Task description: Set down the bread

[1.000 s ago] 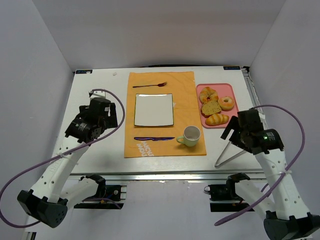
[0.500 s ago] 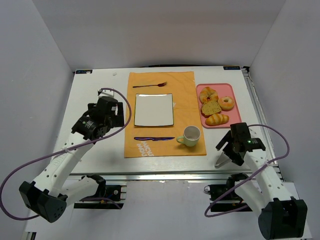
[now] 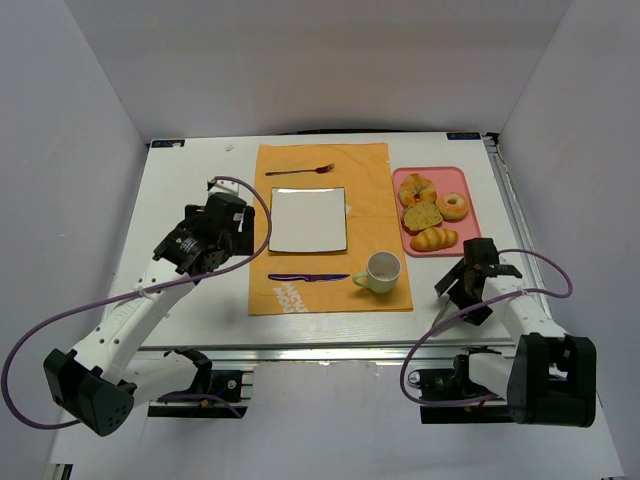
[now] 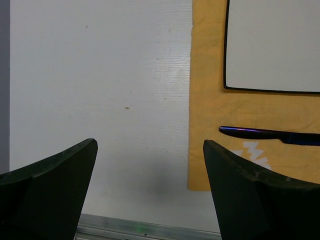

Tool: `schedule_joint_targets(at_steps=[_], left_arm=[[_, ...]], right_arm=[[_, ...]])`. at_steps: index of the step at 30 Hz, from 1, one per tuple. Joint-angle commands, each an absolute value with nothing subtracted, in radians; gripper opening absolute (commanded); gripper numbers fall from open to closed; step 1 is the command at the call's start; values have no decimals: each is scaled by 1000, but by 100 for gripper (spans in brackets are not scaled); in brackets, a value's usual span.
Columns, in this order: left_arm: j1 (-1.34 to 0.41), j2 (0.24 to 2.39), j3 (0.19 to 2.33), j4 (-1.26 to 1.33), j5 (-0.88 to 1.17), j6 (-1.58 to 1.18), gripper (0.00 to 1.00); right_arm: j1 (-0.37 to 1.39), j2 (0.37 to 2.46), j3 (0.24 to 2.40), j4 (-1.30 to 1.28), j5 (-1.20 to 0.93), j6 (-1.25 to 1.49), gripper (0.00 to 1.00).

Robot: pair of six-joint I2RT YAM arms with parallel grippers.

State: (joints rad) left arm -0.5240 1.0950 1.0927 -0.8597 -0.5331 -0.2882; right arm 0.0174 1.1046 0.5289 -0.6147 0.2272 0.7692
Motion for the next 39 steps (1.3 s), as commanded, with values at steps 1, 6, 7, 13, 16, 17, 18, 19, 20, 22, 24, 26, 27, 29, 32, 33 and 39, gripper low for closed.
schedule_joint_targets(at_steps=[1,6,7,13,16,17,18,19,20,22,24,26,27,29,32,33,39], left_arm=[[-528,1097,1106,-848,-561,-279,98],[-528,1104,1108,-847,-580,-272,98],[-529,1106,1111,-850,-586,-272,98],[-529,1120,1130,-848,-595,-264,98],[-529,1124,1140,-842,-598,-262,98],[-528,1124,1141,-839,-600,-261,98],[-529,1127,1143,-835,-600,-261,98],[-529,1131,1144,-833,-601,-259,98],[-528,1132,1146,-828,-598,-259,98],[-528,1141,1152,-821,-594,-259,98],[-528,1147,1157,-810,-588,-259,98],[-529,1161,1163,-804,-583,-259,98],[-529,1166,1167,-796,-580,-258,98],[-531,1181,1170,-792,-575,-258,98],[-532,1204,1186,-782,-571,-253,98],[-537,1206,1190,-781,-572,-252,98],[-537,1215,1190,-779,-572,-249,98]], right_arm=[[-27,1149,538,-549,238,729,89],[-54,1189,515,-488,187,707,73],[-58,1192,515,-483,186,706,60],[-63,1091,638,-664,245,692,42],[-63,977,783,-840,256,686,44],[-63,954,819,-874,243,678,44],[-63,922,887,-937,230,669,44],[-61,913,919,-955,192,657,44],[-63,910,946,-974,172,643,44],[-63,934,1012,-985,86,585,44],[-63,997,1052,-976,25,545,45],[-63,1047,1118,-948,-62,519,49],[-63,1101,1143,-943,-66,511,50],[-63,1152,1207,-908,-68,500,50],[-64,1291,1294,-893,-78,492,50],[-66,1314,1310,-888,-81,495,50],[-92,1428,1384,-850,-104,537,52]])
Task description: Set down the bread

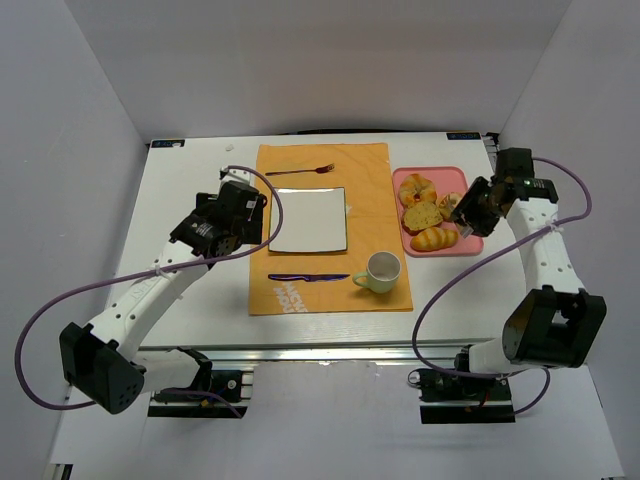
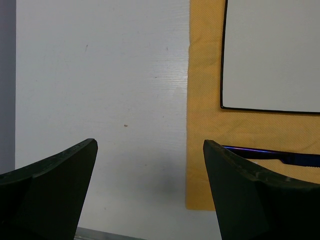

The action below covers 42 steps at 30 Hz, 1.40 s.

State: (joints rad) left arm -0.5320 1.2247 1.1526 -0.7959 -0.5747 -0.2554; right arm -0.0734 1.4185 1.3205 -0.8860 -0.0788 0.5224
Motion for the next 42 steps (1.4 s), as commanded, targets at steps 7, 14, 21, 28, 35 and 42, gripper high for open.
schedule_joint_targets(at_steps=[7,14,21,28,35,42], left_arm=[[-538,1216,1166,-773,-574,-249,98],[-540,1227,1160,-769,-572,-249,98],[-541,1233,1161,-773,-586,-245,98],[-541,1243,1163,-778,-600,-242,98],[-541,1249,1163,-779,-607,-238,98],[-541,1253,1169,-785,-624,-233,98]], right_arm=[[-147,1427,1336,-762,-120,629,54],[-208,1445,1298,-709,-169,699,56],[-227,1497,1273,-678,-227,736,57],[-229,1531,1241,-663,-229,749,57],[-229,1565,1221,-624,-216,749,42],[-227,1534,1285,-666,-212,762,14]])
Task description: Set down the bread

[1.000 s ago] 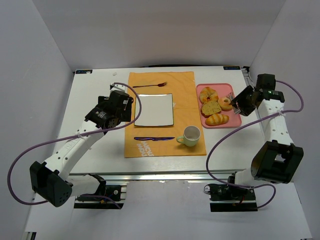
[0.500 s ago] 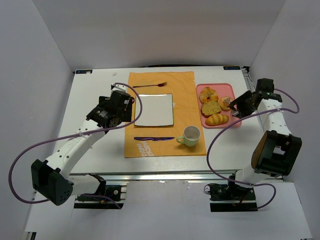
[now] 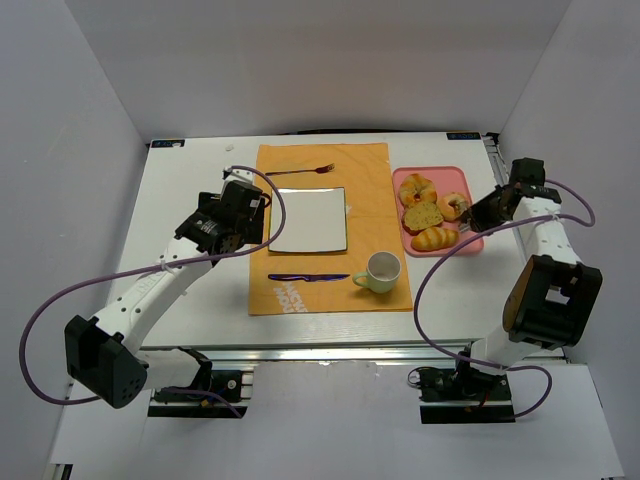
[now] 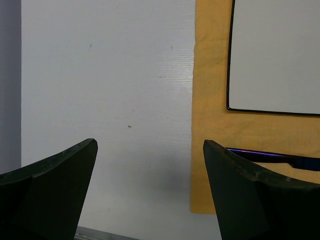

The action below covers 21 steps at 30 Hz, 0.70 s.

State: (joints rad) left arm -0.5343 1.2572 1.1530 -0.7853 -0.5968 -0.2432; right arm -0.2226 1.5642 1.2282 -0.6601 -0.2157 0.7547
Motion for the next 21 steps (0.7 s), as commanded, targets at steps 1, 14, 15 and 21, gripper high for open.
schedule_joint_targets(at_steps=[1,14,15,21], left_arm=[[-541,1255,1170,-787,-626,-233,98],[-540,1233,1184,-787,-653,-236,98],[-541,1227,1184,-790,-663,-247,98],[-541,1172,1178,-805,-676,-301,98]], right_arm=[[-227,1526,1301,-681,-204,759,14],[-42,1424,1552,-891,-242,621,11],[0,1431,1560,-891,-233,630,11],[369,1543,1571,-763,-230,716,10]])
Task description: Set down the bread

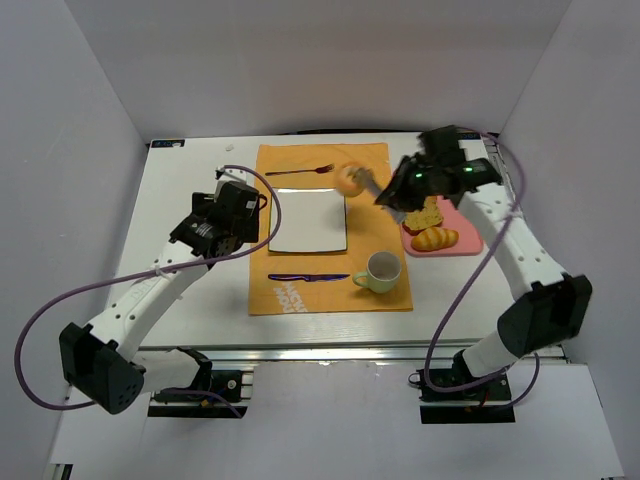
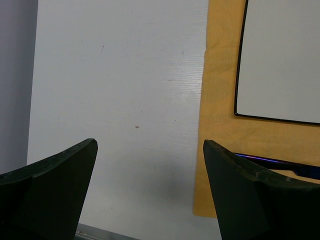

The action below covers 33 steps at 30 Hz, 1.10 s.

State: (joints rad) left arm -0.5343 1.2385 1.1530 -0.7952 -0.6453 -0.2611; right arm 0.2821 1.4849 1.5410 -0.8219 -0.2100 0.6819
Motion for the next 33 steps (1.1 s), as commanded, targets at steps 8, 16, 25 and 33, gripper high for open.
schedule_joint_targets(at_steps=[8,16,25,33], left_arm=[[-540,1103,1158,-822,-653,-324,98],[-540,1083,1157,-841,-673,-322,98],[-540,1074,1147,-836,-683,-322,98],[-540,1066,1150,-838,-683,-325,98]], right_arm=[[620,1825,1787,-759,-172,696,10],[666,1941,1821,-782,-149,715,12],[678,1841,1715,-756,-129,712,45],[680,1801,1761,-784,-103,718,56]])
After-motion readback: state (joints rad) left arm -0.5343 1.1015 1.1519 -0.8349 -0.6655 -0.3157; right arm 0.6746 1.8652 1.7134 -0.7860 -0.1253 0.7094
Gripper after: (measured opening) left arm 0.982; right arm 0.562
